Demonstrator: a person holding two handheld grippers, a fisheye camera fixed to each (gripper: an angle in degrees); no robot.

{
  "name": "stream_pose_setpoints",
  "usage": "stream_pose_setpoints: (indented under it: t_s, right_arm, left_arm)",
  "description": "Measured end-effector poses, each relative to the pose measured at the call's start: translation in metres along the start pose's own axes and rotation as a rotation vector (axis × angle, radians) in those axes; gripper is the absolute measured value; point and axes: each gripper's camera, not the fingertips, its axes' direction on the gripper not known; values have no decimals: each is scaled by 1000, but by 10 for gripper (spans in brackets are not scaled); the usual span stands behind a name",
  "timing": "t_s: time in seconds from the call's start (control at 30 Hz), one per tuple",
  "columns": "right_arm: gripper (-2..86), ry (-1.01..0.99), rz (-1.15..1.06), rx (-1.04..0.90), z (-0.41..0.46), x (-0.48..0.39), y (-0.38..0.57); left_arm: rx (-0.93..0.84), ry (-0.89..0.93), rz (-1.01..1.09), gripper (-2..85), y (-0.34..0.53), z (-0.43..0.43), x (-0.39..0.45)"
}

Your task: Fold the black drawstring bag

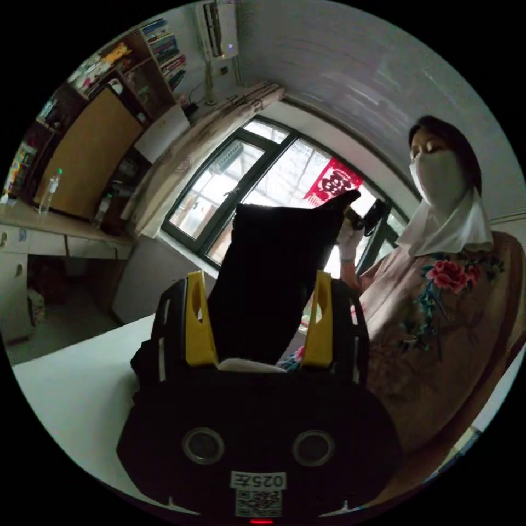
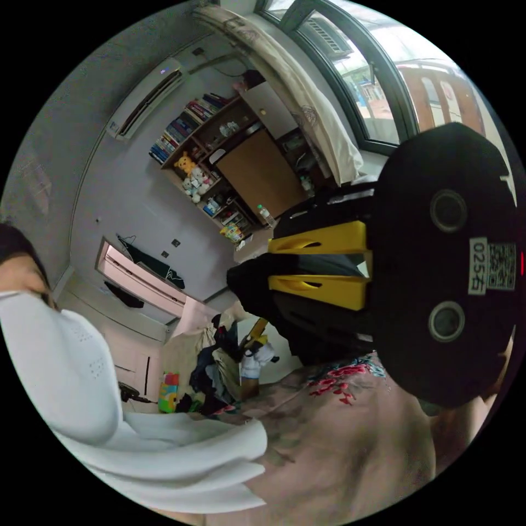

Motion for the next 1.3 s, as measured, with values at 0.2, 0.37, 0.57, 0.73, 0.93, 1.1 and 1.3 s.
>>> stream_pose_setpoints:
  t_s: [0.2, 0.37, 0.57, 0.73, 0.93, 1.1, 1.3]
  right_arm:
    - [58, -21, 29, 3, -7, 0, 13]
    - [63, 144, 214, 143, -5, 1, 69]
    - [68, 274, 656, 515, 21, -33, 149]
    - [74, 194, 713, 563, 35, -28, 176]
    - [78, -4, 493, 610, 15, 3, 157]
    - [79, 165, 479, 792, 47, -12, 134]
    - [-6, -36, 551, 1053, 86, 21, 84]
  left_arm:
    - [-40, 263, 217, 138, -25, 21, 12]
    - [2, 179, 181, 117, -9, 28, 31]
    - [57, 23, 131, 92, 6, 5, 61]
    - [148, 171, 17, 62, -3, -51, 55]
    - [358, 283, 161, 45, -31, -131, 91]
    - [426, 232, 290, 35, -35, -181, 147]
    - [473, 10, 370, 28, -37, -269, 191]
